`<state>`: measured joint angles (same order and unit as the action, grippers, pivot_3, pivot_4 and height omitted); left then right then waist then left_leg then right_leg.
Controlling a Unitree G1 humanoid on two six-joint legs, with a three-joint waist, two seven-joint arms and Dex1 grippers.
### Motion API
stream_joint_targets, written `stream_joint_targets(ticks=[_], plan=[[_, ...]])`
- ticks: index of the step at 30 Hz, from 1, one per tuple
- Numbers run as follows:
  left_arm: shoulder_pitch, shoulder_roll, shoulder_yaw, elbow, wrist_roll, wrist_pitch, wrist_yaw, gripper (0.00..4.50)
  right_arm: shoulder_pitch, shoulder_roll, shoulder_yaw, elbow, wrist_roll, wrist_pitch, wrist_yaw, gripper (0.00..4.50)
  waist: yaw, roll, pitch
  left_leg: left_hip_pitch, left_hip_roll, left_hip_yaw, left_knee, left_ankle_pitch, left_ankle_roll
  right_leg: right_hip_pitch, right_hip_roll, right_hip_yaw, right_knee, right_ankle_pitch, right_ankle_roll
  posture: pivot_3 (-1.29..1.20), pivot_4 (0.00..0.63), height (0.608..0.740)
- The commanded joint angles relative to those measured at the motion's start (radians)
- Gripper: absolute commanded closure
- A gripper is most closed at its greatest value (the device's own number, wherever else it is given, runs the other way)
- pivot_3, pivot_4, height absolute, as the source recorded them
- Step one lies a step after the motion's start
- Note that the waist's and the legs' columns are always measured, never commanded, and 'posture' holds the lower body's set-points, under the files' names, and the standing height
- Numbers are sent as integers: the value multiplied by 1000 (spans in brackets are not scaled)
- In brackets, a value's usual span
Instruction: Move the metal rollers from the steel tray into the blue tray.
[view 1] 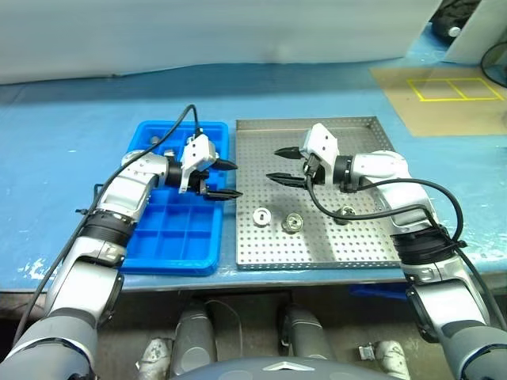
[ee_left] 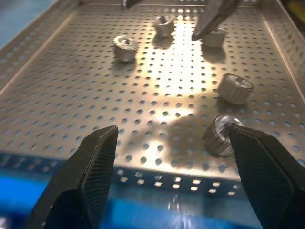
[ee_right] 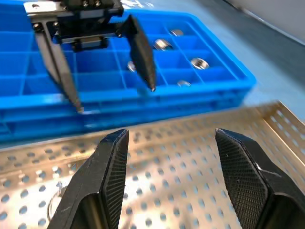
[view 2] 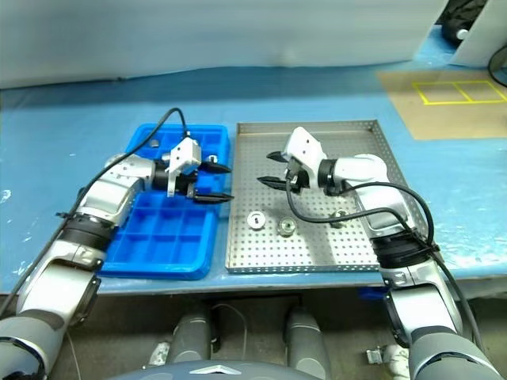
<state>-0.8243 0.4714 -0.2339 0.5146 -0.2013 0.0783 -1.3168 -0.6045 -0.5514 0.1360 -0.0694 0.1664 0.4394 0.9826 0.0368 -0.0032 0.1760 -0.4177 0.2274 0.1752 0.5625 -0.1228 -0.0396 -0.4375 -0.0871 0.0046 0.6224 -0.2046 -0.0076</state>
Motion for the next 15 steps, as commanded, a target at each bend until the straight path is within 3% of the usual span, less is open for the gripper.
stream_joint_targets(ticks=[1,7,15], plan=[[-120,-85,-41,175,51,-134,-70,637,87,-31,-83,-185,38,96,-75,1541,-4,0,0,0,0,0,0,-1,2,0,0,0,0,0,0,-469,150,740],[-201,-172,-55,354,100,-273,-174,637,192,-62,-134,-328,59,194,-157,1541,-54,0,0,4,-3,3,4,-6,9,5,-1,6,-2,0,0,-574,150,740],[-391,-352,-7,687,248,-410,367,637,248,-73,-163,-410,82,254,-230,1541,-83,0,0,4,-4,4,9,-9,14,7,-1,9,-3,0,0,-627,150,740]])
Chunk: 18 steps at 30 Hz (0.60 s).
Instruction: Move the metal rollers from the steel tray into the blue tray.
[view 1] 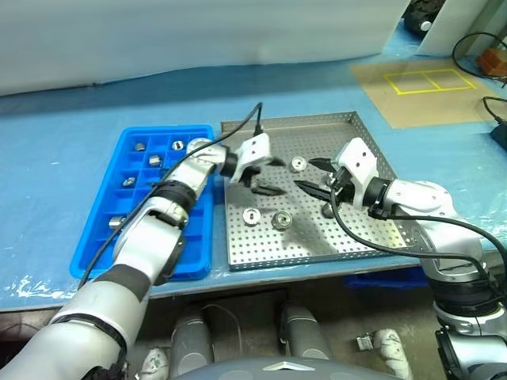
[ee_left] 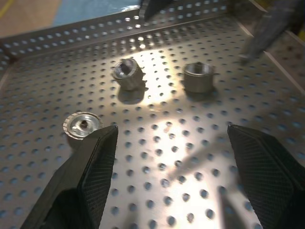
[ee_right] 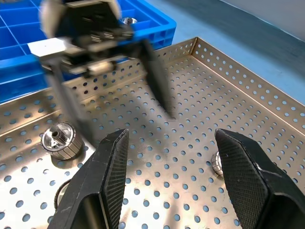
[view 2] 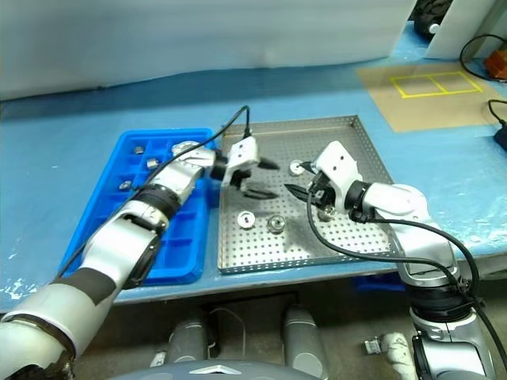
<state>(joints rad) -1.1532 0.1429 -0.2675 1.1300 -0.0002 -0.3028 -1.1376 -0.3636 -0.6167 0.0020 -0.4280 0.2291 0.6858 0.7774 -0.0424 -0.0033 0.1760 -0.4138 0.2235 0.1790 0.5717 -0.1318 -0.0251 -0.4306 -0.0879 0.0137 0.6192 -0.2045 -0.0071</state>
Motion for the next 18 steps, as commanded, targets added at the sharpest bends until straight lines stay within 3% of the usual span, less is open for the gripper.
stream_joint_targets(ticks=[1,10,13,18], plan=[[-74,-38,31,92,54,-28,216,637,9,-8,-28,-56,21,11,-31,1541,-7,0,0,0,0,0,1,-1,1,1,0,1,-1,0,0,-631,150,740],[-83,-114,58,171,110,4,304,637,22,-20,-32,-72,32,18,-64,1541,-30,0,0,-2,-1,1,1,-3,4,1,0,1,-6,1,1,-656,150,740],[-88,-123,58,190,143,34,404,637,27,-24,-33,-78,37,20,-72,1541,-33,0,0,-2,-1,1,2,-3,5,2,0,1,-7,1,1,-664,150,740],[-80,-109,129,145,54,7,82,637,42,-29,-36,-92,45,27,-88,1541,-35,0,0,-3,-1,1,1,-4,6,3,0,1,-11,1,2,-670,150,740]])
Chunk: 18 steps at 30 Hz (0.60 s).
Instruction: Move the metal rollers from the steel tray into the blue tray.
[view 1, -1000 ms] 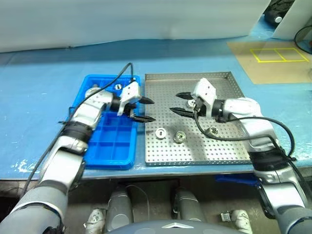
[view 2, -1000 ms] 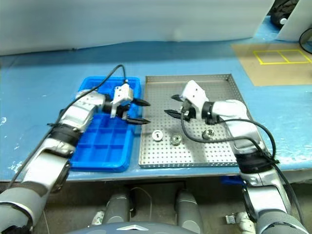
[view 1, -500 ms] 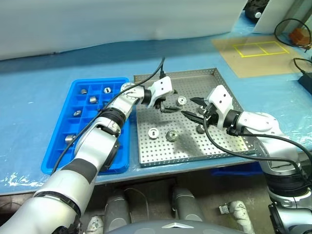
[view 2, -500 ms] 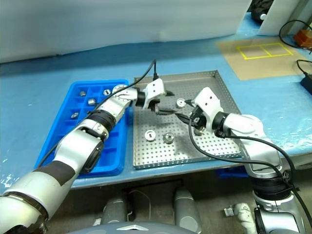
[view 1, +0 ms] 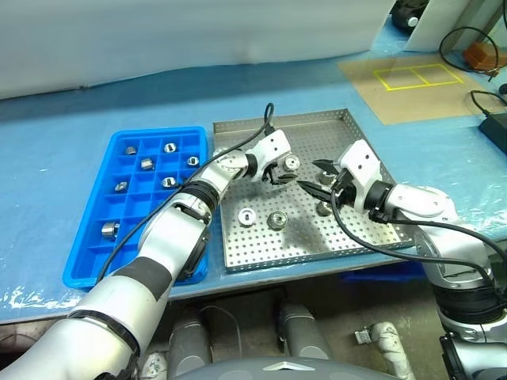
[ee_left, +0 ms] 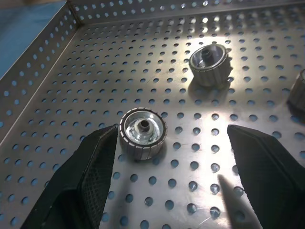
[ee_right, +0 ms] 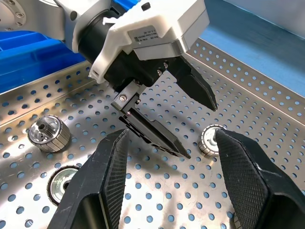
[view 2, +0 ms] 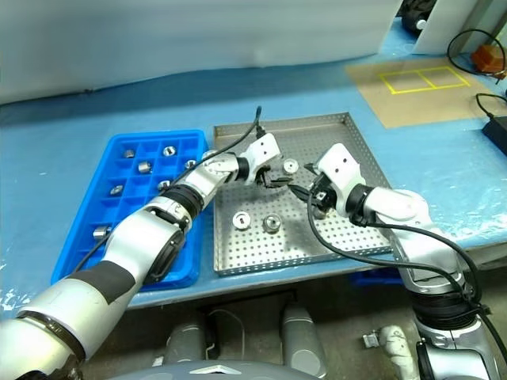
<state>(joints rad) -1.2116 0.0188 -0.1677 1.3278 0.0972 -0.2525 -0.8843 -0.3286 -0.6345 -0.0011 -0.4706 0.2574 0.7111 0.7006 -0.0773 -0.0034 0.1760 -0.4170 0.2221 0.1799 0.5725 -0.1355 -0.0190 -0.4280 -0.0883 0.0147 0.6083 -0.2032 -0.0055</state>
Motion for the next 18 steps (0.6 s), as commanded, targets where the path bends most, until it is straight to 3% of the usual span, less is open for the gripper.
stream_joint_targets(ticks=[1,5,7,13,18], plan=[[-12,27,33,-69,-51,-57,-237,637,10,-12,-32,-54,19,5,-15,1541,0,0,0,0,0,0,0,0,0,0,0,0,-1,0,0,-671,150,740],[43,113,48,-194,-134,22,-594,637,27,-13,-33,-73,33,16,-24,1541,1,0,0,0,0,1,-2,-1,1,0,-1,0,-2,0,0,-656,150,740],[91,180,25,-281,-135,21,-692,637,36,-15,-31,-75,39,16,-26,1541,-4,0,0,2,0,2,-3,0,1,0,-1,0,-2,0,0,-640,150,740],[225,420,-206,-607,-236,107,-730,637,23,-3,3,-47,44,0,-18,1541,-8,0,0,4,1,2,-6,0,-1,0,-1,0,-1,0,0,-589,150,740],[267,489,-288,-720,-249,117,-730,637,0,7,32,-17,39,-17,-16,1541,11,1,0,4,1,3,-6,0,-1,1,-1,0,-1,0,0,-570,150,740]])
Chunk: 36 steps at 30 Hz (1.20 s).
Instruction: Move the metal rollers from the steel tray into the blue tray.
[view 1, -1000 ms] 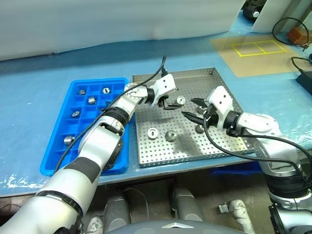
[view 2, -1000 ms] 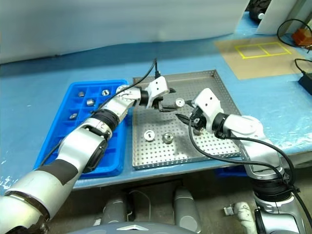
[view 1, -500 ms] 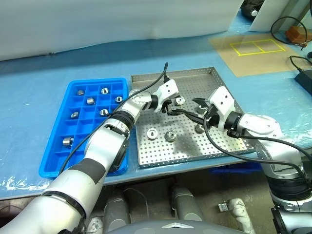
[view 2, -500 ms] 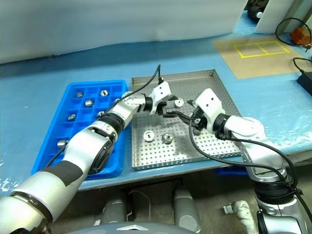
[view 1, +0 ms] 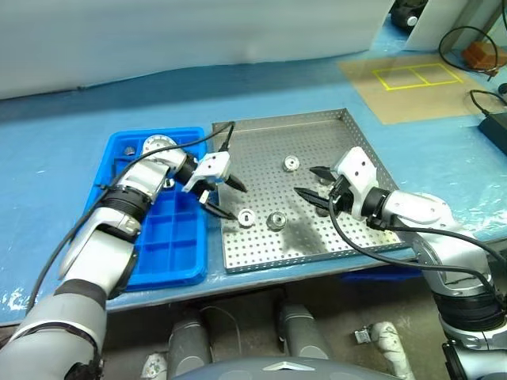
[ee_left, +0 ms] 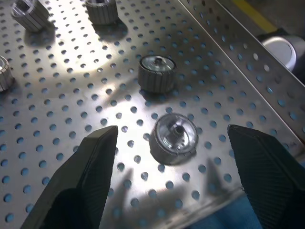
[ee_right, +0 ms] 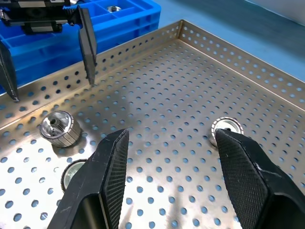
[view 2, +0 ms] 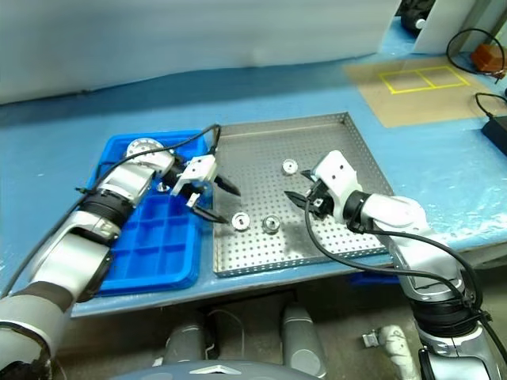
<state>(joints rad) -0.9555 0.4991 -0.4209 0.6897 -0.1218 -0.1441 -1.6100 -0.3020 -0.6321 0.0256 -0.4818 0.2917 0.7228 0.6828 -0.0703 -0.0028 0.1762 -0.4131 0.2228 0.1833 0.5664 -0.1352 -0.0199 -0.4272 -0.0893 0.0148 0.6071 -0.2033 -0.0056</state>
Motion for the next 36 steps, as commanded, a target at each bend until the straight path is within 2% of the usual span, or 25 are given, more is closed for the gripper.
stream_joint_targets(ticks=[1,10,19,26,29,31,36], plan=[[18,8,-39,-101,-34,21,-4,637,-30,6,9,-2,4,-31,1,1541,5,0,0,1,0,0,0,0,0,1,0,0,0,0,0,-570,150,740],[50,-67,-48,-102,70,-6,45,637,-4,5,11,-21,5,-29,-14,1541,1,0,0,3,0,2,0,0,0,2,0,2,0,0,0,-600,150,740],[19,-108,-73,60,225,-134,129,637,32,4,0,-50,11,-18,-40,1541,-2,0,0,7,0,7,-2,0,0,2,1,6,0,0,0,-622,150,740],[7,-129,-67,118,264,-180,161,637,30,6,2,-50,14,-19,-52,1541,-15,0,-1,9,0,9,-2,0,0,2,1,9,0,0,0,-619,150,740],[6,-133,-62,129,269,-200,161,1162,28,5,3,-47,14,-22,-54,1541,-17,0,-1,9,-1,9,-1,0,0,2,1,10,0,0,1,-618,150,740],[8,-136,-56,127,270,-181,168,1781,26,4,2,-46,16,-23,-52,1541,-18,0,-1,9,-1,10,-1,-1,1,3,1,11,0,0,1,-618,150,740],[18,-131,-55,111,264,-192,144,1781,17,0,1,-43,19,-21,-48,1541,-19,0,-1,9,-1,10,-1,-1,1,3,1,11,0,0,1,-613,150,740]])
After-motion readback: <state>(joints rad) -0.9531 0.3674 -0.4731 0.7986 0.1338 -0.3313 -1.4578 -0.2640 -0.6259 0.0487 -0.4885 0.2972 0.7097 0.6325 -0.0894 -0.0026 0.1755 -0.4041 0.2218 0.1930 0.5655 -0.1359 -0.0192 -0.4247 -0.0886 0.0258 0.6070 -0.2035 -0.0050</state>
